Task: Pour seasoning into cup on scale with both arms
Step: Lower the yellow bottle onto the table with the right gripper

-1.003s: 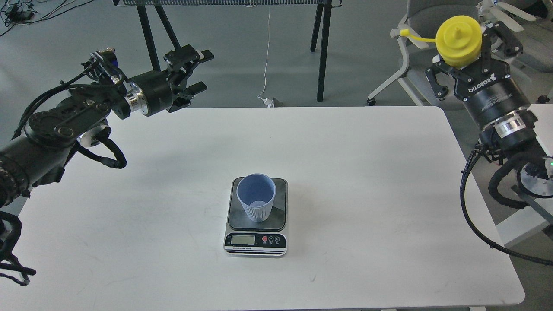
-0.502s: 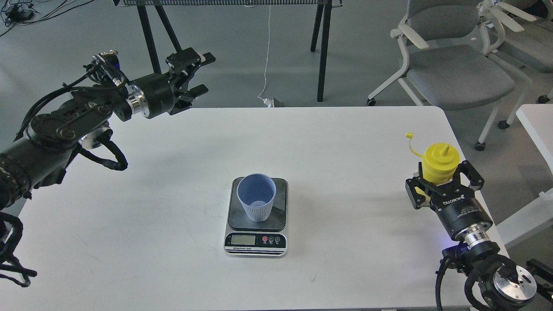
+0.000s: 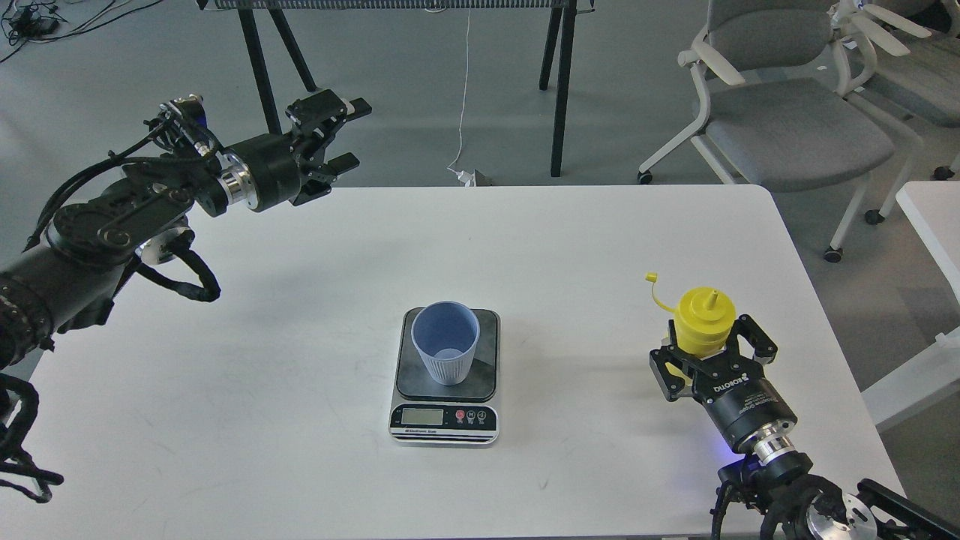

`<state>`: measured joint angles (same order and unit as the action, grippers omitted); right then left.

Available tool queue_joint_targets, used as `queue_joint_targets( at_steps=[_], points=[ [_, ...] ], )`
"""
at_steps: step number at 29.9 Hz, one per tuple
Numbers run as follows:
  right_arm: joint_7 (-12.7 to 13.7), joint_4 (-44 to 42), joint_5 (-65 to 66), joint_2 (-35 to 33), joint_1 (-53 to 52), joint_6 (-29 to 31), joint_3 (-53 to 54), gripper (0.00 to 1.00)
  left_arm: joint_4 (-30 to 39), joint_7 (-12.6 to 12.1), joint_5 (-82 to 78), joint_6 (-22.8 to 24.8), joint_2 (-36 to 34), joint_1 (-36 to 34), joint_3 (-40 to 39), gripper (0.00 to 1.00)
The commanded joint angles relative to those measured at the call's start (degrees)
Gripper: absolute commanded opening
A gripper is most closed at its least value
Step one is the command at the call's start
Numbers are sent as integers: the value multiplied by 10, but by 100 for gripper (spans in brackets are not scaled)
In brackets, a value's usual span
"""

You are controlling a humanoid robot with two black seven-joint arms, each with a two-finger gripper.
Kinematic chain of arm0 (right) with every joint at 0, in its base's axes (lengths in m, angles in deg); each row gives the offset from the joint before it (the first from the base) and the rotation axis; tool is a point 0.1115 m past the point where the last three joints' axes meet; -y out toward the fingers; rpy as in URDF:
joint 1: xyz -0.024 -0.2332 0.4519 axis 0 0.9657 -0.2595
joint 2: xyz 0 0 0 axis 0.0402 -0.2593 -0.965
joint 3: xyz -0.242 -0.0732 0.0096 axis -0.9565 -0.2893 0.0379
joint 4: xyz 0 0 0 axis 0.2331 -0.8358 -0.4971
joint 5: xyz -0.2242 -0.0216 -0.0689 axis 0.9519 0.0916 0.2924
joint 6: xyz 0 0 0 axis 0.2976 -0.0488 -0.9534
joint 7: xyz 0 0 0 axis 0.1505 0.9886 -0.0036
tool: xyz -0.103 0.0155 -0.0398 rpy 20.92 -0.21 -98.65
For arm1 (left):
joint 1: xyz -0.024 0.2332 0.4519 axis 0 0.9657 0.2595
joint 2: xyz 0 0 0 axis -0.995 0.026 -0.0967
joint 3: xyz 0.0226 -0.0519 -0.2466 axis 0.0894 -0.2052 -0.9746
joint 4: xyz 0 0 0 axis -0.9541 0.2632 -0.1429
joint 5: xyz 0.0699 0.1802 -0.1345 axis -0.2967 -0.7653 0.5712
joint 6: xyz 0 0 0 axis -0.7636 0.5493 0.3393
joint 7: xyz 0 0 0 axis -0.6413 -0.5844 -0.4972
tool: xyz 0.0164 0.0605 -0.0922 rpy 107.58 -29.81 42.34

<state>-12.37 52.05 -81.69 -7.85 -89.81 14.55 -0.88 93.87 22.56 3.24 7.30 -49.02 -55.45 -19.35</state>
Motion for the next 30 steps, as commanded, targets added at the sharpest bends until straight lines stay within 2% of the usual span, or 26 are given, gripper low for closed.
queue_joint_targets(
  at_steps=[1, 4, 9, 11, 16, 18, 23, 30],
  points=[
    [0, -1, 10, 3, 1, 0, 0, 4, 0, 0, 0, 0, 0, 0, 0, 99],
    [-3, -5, 10, 4, 1, 0, 2, 11, 0, 0, 0, 0, 0, -1, 0, 99],
    [-5, -9, 10, 5, 2, 0, 7, 34, 0, 0, 0, 0, 0, 0, 0, 99],
    [-5, -17, 10, 5, 2, 0, 7, 40, 0, 0, 0, 0, -1, 0, 0, 99],
    [-5, -29, 10, 6, 2, 0, 3, 72, 0, 0, 0, 0, -1, 0, 0, 99],
    [-5, -32, 10, 8, 3, 0, 3, 75, 0, 0, 0, 0, -1, 0, 0, 99],
    [-6, -36, 9, 8, 4, 0, 3, 92, 0, 0, 0, 0, -1, 0, 0, 99],
    [-6, -19, 7, 1, 20, 0, 7, 95, 0, 0, 0, 0, -2, 0, 0, 99]
  ],
)
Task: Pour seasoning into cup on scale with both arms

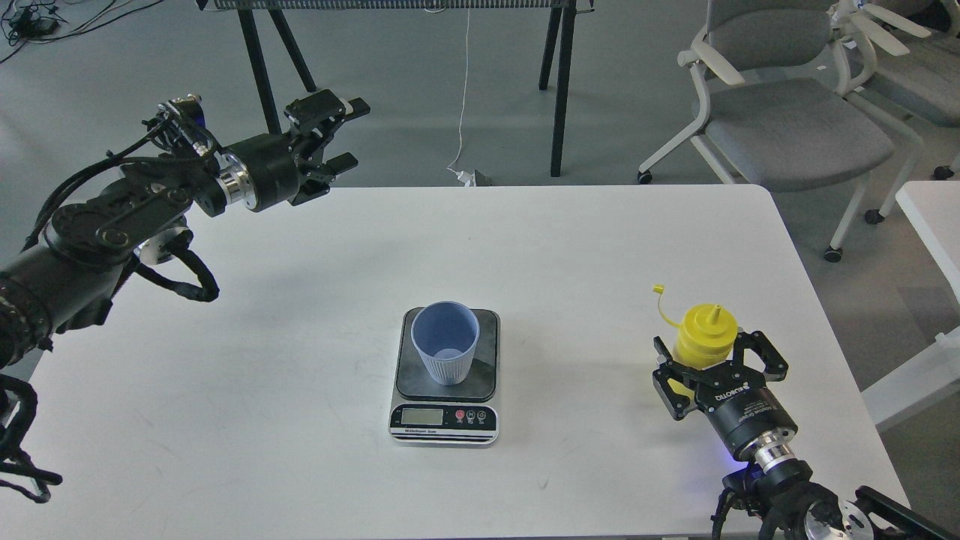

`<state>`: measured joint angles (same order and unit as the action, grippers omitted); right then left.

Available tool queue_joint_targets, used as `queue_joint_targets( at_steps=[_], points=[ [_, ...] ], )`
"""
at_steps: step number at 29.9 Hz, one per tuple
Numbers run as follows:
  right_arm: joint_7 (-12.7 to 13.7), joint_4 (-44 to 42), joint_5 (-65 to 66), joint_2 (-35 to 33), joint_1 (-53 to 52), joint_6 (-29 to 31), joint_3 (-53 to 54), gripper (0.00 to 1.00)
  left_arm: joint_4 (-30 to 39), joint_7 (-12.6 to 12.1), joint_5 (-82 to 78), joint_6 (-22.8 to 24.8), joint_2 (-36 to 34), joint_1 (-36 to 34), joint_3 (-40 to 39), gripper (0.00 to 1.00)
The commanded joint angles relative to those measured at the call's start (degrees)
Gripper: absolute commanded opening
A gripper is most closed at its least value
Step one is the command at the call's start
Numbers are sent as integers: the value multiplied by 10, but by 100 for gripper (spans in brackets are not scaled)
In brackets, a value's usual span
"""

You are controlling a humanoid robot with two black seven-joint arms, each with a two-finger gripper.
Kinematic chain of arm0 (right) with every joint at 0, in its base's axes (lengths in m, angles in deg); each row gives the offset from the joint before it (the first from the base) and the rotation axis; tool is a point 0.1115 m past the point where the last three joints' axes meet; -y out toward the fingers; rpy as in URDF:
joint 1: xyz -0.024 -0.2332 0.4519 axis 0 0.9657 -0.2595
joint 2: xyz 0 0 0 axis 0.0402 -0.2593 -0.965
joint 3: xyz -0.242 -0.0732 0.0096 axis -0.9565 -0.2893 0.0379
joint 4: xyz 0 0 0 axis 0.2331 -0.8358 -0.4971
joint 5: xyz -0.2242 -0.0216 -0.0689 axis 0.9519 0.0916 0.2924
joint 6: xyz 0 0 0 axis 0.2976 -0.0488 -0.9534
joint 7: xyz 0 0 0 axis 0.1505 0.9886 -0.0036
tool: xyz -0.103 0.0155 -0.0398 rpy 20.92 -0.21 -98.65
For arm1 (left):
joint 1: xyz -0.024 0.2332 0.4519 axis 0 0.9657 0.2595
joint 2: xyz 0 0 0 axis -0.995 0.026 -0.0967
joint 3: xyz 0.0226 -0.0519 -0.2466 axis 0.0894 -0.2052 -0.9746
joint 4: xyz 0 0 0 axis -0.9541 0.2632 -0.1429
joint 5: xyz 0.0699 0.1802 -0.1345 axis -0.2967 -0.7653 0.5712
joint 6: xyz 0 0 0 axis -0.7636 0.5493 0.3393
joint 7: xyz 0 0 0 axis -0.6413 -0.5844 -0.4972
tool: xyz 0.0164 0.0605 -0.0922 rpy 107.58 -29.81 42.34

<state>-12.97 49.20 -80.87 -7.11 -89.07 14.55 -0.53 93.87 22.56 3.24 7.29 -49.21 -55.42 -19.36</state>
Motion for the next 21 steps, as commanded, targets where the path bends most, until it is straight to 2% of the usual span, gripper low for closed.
queue_joint_targets(
  at_steps=[1, 13, 21],
  points=[
    [1, 14, 0, -9, 18, 0, 5, 95, 0, 0, 0, 0, -1, 0, 0, 99],
    [0, 47, -1, -58, 85, 0, 10, 96, 0, 0, 0, 0, -9, 5, 0, 99],
    [-1, 115, 2, -105, 142, 0, 20, 97, 0, 0, 0, 0, -9, 4, 0, 99]
  ],
)
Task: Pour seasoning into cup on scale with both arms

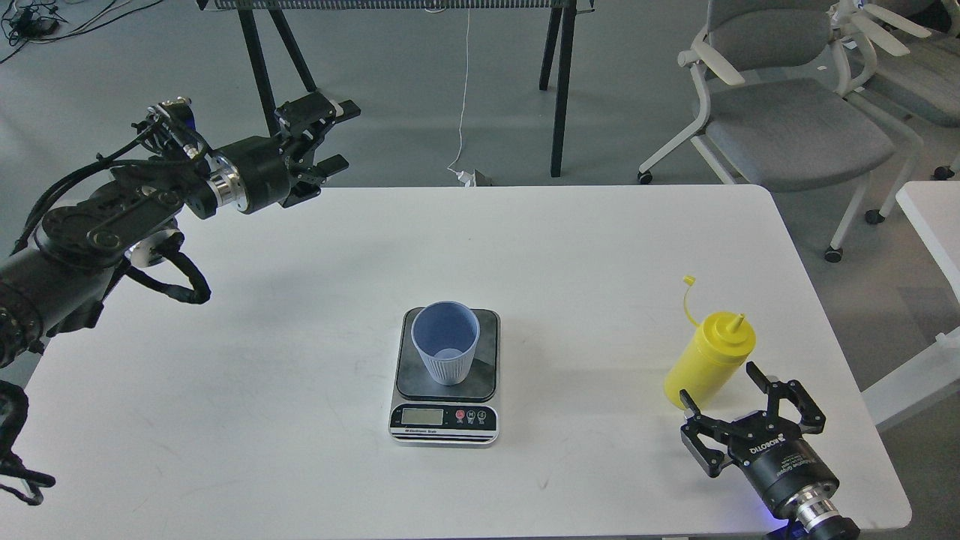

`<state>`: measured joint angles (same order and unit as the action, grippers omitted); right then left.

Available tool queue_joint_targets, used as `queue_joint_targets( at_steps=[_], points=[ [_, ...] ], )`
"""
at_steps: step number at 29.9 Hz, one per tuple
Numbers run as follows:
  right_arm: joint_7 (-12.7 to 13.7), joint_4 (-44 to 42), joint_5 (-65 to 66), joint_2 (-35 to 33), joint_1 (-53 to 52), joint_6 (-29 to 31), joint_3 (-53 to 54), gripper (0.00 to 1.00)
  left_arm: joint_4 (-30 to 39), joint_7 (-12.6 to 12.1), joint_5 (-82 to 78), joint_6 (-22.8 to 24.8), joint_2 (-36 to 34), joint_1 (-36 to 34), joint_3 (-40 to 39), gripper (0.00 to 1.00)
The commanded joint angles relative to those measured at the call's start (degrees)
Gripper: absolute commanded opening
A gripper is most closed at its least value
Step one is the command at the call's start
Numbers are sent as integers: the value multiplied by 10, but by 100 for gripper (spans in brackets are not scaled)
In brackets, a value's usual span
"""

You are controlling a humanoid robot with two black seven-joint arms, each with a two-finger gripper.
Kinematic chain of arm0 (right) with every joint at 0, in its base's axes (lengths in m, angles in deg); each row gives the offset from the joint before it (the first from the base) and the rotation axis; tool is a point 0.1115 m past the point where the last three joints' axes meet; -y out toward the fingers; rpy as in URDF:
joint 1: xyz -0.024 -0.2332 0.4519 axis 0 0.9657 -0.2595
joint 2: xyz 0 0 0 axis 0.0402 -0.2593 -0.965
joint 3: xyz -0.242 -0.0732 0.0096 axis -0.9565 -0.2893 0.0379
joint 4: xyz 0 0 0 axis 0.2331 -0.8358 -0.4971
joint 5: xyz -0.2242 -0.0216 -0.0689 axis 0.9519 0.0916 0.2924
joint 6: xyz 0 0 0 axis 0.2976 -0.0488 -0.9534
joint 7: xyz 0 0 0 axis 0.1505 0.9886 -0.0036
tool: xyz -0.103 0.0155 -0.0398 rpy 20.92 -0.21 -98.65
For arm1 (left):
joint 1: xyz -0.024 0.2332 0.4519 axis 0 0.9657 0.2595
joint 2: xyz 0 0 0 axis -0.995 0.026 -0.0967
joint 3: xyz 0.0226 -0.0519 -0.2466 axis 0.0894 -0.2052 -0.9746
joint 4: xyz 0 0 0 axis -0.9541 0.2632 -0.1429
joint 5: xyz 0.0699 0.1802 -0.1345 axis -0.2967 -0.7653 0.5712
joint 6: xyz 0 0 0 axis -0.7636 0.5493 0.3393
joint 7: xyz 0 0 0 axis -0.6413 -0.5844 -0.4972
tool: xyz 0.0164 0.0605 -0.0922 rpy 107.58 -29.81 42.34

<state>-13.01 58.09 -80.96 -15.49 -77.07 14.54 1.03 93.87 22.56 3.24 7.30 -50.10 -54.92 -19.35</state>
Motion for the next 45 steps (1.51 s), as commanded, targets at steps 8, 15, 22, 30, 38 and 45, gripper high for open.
queue_joint_targets(
  at_steps=[8, 15, 22, 30, 38, 45],
  points=[
    [-1, 85, 2, -101, 98, 0, 18, 97, 0, 0, 1, 0, -1, 0, -1, 99],
    [-12, 61, 0, -167, 120, 0, 118, 98, 0, 0, 2, 0, -12, 2, 0, 99],
    [-9, -2, 2, -168, -25, 0, 149, 98, 3, 0, 4, 0, -37, 13, -3, 99],
    [-6, -110, 2, -133, -263, 0, 46, 99, 3, 0, 27, 0, -75, 14, -3, 99],
    [-7, -222, 12, -40, -443, 0, -57, 99, 7, 0, 68, 0, -86, 49, -21, 99],
    [-7, -324, 56, 50, -489, 0, -76, 99, 8, 0, 68, 0, -85, 69, -42, 99]
  ],
)
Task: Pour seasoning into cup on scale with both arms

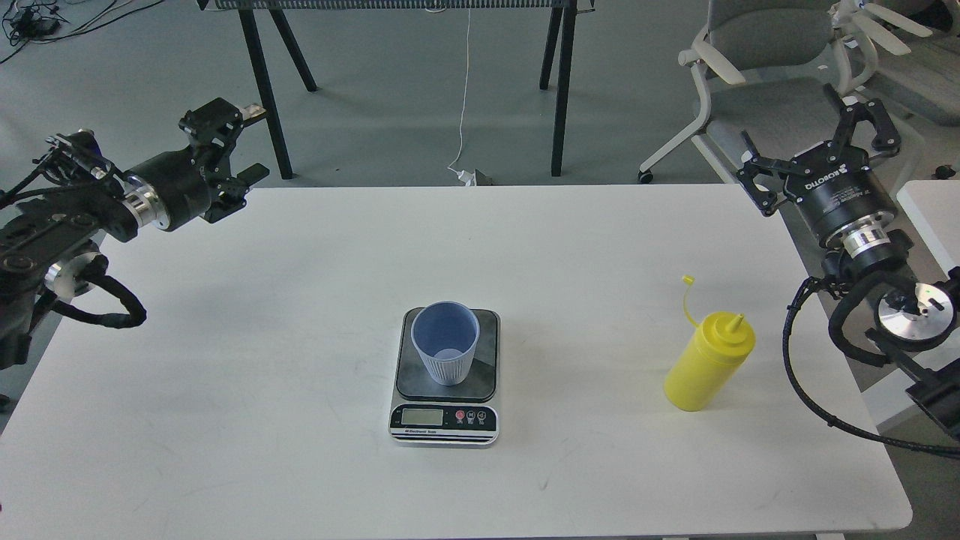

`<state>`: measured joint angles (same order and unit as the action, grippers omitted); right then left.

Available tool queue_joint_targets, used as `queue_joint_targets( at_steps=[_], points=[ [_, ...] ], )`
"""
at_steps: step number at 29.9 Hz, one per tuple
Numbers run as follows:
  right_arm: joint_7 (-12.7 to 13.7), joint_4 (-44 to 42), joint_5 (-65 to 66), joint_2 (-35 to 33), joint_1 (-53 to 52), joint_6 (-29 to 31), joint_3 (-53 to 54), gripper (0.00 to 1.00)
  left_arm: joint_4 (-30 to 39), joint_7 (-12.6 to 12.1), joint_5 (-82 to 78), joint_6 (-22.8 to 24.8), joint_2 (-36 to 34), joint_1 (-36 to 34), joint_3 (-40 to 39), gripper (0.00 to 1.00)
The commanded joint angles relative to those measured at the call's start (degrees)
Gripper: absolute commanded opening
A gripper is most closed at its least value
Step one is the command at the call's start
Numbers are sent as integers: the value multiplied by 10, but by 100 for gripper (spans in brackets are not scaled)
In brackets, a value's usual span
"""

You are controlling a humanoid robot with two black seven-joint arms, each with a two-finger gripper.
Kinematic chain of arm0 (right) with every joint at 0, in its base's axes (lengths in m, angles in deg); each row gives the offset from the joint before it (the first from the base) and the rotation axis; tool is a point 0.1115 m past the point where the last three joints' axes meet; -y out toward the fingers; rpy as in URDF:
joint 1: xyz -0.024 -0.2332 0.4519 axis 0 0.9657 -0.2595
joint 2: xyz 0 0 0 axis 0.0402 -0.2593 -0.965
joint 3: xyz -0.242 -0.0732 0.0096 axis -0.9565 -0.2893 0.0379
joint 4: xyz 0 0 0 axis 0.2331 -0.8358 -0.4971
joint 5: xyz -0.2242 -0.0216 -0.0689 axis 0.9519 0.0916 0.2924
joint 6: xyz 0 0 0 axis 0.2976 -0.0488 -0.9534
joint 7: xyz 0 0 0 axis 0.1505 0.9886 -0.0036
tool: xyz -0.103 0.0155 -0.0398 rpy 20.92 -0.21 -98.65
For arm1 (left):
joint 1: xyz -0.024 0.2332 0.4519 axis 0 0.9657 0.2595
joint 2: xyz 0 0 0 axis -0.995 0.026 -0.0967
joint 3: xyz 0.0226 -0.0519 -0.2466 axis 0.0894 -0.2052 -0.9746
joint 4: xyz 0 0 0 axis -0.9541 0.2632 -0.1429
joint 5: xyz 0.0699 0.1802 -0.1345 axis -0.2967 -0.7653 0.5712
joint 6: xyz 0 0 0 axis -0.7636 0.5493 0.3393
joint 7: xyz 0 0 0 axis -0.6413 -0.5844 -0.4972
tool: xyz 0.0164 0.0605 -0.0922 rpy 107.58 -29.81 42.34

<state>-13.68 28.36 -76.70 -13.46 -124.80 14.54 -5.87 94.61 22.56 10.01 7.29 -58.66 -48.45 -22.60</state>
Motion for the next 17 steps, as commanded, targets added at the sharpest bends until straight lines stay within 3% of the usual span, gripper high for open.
queue_joint_targets(
  at_steps=[1, 17],
  points=[
    [0, -28, 14, 34, -12, 0, -7, 99, 0, 0, 0, 0, 0, 6, -11, 99],
    [-3, -29, 14, 51, -10, 0, -7, 99, 0, 0, 0, 0, 8, 9, -28, 99]
  ],
)
